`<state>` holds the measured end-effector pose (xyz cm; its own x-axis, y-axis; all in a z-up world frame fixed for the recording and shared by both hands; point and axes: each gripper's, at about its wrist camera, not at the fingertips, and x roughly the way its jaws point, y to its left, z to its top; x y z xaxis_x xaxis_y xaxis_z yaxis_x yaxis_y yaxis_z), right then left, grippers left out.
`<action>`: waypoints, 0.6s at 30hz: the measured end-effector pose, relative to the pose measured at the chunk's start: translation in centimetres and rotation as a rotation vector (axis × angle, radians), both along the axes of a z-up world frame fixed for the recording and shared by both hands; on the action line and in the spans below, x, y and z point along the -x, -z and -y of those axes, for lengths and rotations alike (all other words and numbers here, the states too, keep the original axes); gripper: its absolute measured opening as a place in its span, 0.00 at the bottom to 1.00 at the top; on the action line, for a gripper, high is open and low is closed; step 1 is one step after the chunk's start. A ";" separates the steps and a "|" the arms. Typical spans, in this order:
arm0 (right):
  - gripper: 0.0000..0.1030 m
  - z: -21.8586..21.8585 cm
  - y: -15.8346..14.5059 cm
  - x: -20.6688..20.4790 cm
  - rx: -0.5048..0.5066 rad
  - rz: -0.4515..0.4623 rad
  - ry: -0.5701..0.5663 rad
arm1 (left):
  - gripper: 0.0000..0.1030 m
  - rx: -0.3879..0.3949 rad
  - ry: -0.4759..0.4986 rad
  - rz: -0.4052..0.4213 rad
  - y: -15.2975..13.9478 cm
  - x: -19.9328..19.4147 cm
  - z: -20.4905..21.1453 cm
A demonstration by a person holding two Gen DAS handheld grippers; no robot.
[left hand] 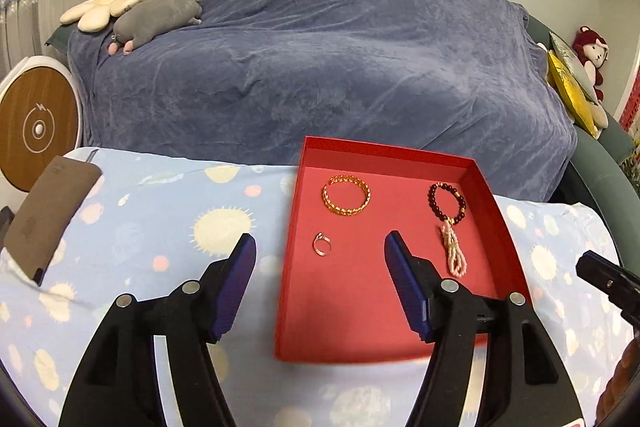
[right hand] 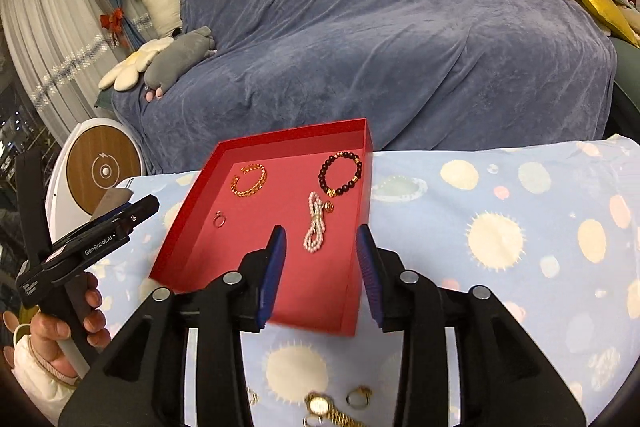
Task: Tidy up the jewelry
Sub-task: 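Withdraw both open grippers from the box back to the jewelry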
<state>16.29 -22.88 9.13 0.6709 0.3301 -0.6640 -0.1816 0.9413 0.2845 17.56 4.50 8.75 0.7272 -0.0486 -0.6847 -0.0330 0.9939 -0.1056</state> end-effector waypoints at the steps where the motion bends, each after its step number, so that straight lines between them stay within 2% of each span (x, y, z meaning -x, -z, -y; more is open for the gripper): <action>1: 0.35 0.4 -0.2 1.6 -0.007 0.002 0.002 | 0.64 -0.011 0.004 0.005 -0.3 1.6 -0.1; 4: 0.35 0.7 -0.3 5.4 -0.011 -0.010 -0.013 | 0.64 -0.018 0.013 -0.015 -0.7 4.9 0.0; 6: 0.35 0.5 0.0 8.1 0.023 0.009 -0.010 | 0.65 -0.001 0.037 -0.020 -0.7 7.4 0.1; 8: 0.35 0.1 0.9 10.4 0.049 0.009 -0.015 | 0.69 -0.036 0.026 0.000 -0.2 10.1 0.5; 10: 0.35 -0.3 2.1 12.0 0.057 -0.020 -0.027 | 0.70 -0.076 0.023 -0.004 0.9 12.4 1.2; 15: 0.35 -1.6 4.7 14.3 0.107 -0.064 -0.064 | 0.70 -0.032 0.031 -0.092 4.3 15.4 1.7; 18: 0.35 -2.3 5.9 14.5 0.127 -0.081 -0.080 | 0.70 -0.053 0.058 -0.115 5.4 15.9 2.3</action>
